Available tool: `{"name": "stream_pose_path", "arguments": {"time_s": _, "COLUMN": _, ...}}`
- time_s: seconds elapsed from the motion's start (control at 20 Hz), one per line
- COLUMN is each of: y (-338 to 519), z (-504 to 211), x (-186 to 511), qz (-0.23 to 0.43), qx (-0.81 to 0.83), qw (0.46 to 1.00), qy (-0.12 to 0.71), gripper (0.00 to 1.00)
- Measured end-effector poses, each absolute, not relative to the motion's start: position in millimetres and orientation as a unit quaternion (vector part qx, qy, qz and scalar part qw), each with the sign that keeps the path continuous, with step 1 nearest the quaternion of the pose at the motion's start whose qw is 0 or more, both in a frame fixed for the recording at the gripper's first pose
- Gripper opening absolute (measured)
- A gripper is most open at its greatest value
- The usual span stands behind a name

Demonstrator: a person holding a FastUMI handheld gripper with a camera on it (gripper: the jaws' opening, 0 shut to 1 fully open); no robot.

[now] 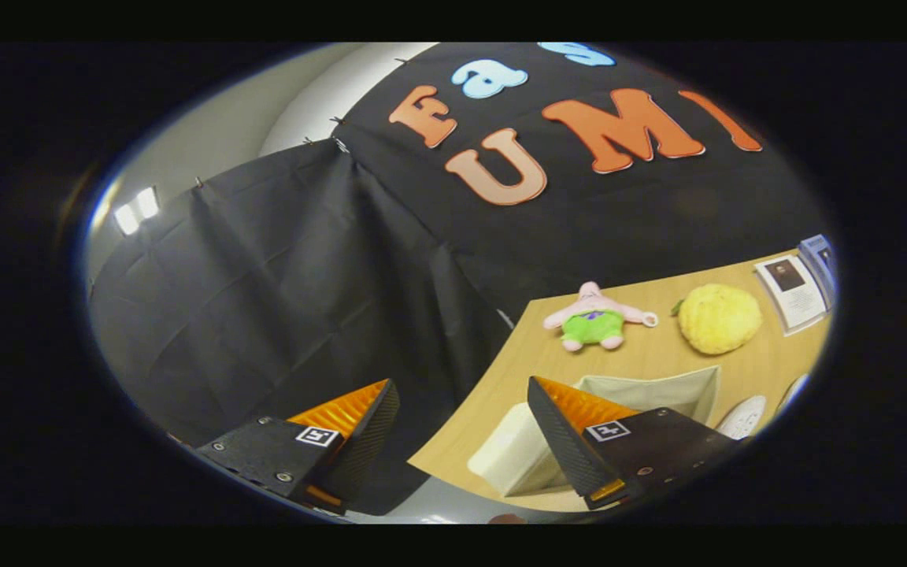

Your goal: Open the storage box then place both shoes into the box .Put the left shoe in first, then the right shoe, with the right side of both shoes facing outward in a uniform manner.

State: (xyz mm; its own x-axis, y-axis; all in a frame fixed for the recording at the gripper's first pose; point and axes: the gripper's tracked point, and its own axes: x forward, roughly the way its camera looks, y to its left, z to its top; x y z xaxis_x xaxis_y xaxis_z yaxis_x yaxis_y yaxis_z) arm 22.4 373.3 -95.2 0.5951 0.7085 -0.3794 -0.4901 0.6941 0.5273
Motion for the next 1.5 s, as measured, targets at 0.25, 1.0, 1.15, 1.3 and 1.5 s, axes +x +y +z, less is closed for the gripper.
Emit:
{"name": "stream_pose_path", "arguments": {"time_s": 0.25, "y": 299, "z": -115, "x": 44, "qz": 0.276, "qx": 0.165, "qw": 0.905, "qy": 0.279, "gripper": 0.98}}
{"name": "stream_pose_path", "arguments": {"time_s": 1.0, "y": 86, "z": -248, "x": 37, "qz": 0.05, "qx": 0.035, "qw": 0.952, "qy": 0.3, "gripper": 0.99}}
{"name": "stream_pose_path", "arguments": {"time_s": 1.15, "y": 67, "z": -280, "x": 24, "qz": 0.03, "qx": 0.014, "qw": 0.949, "qy": 0.315, "gripper": 0.99}}
{"name": "stream_pose_path", "arguments": {"time_s": 1.3, "y": 57, "z": -313, "x": 12, "qz": 0.017, "qx": 0.0, "qw": 0.943, "qy": 0.333, "gripper": 0.99}}
{"name": "stream_pose_path", "arguments": {"time_s": 1.5, "y": 56, "z": -356, "x": -1, "qz": 0.024, "qx": -0.021, "qw": 0.928, "qy": 0.371, "gripper": 0.99}}
